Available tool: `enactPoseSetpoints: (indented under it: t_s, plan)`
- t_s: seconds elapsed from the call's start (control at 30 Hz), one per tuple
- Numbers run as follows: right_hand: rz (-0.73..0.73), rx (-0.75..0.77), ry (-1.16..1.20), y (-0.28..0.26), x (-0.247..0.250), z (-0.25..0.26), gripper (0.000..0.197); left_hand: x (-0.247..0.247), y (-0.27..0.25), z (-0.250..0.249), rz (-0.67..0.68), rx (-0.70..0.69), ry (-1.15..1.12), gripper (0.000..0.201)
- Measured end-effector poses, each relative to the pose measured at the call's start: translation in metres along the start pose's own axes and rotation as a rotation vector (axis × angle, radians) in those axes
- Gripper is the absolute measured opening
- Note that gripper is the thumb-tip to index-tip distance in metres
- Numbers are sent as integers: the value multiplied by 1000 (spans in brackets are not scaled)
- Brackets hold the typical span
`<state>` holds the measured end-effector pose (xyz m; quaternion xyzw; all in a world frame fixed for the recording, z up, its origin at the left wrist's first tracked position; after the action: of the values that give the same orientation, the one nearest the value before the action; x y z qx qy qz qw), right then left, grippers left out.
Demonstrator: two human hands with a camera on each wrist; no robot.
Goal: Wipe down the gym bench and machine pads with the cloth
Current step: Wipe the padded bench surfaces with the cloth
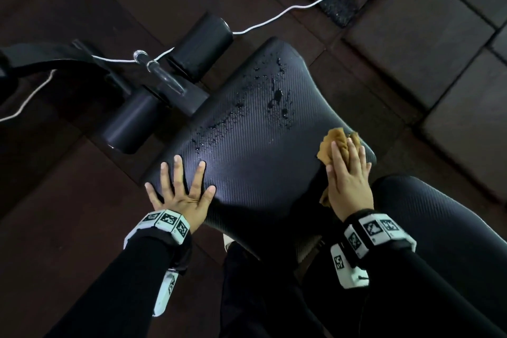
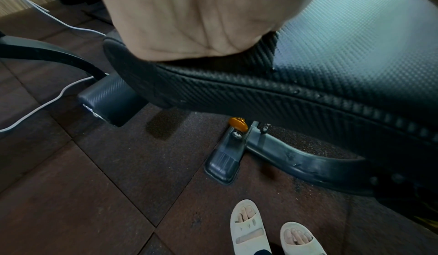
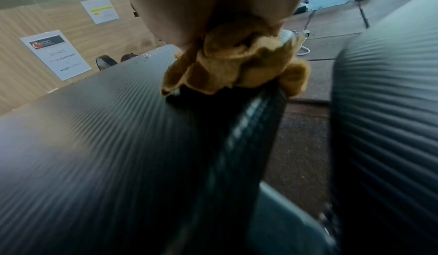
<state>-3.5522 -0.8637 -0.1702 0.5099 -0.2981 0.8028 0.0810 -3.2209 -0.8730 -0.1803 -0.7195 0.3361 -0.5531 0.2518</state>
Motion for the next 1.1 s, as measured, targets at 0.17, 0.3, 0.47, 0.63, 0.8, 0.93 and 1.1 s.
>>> enactPoseSetpoints:
  t_s: [0.17,0.3,0.47,0.63,0.8,0.93,1.1]
  plan:
    - [-25,16,-19,72,10,53,47,-1,0,3,9,1,6,54]
    - [19,57,-18,131,10,118,48,-2,1,3,32,-11,-8,54]
    - [50,242,-155,131,-7,184,49,-3,3,3,40,-24,-10,52]
    - [86,494,-213,57,-31,169,52,-3,3,3,27,-35,-6,53]
    - [112,550,-294,15,-24,92,52,-3,2,3,21,-42,-1,53]
    - [102,392,-223,43,-1,71,50,-2,2,2,27,-54,-4,53]
    - [27,154,-102,103,5,121,51,-2,1,2,26,-56,-6,52]
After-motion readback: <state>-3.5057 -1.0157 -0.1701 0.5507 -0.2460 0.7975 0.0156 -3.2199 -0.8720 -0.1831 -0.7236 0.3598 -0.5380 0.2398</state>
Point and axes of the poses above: each hand's wrist, its own y-axis towards the middle knuckle, its own x-axis out of the back of the hand, z = x × y, the point moved 5 cm from there along y, towards the middle knuckle, and after that the axes turned 14 degrees about -x, right-handed, at the moved point
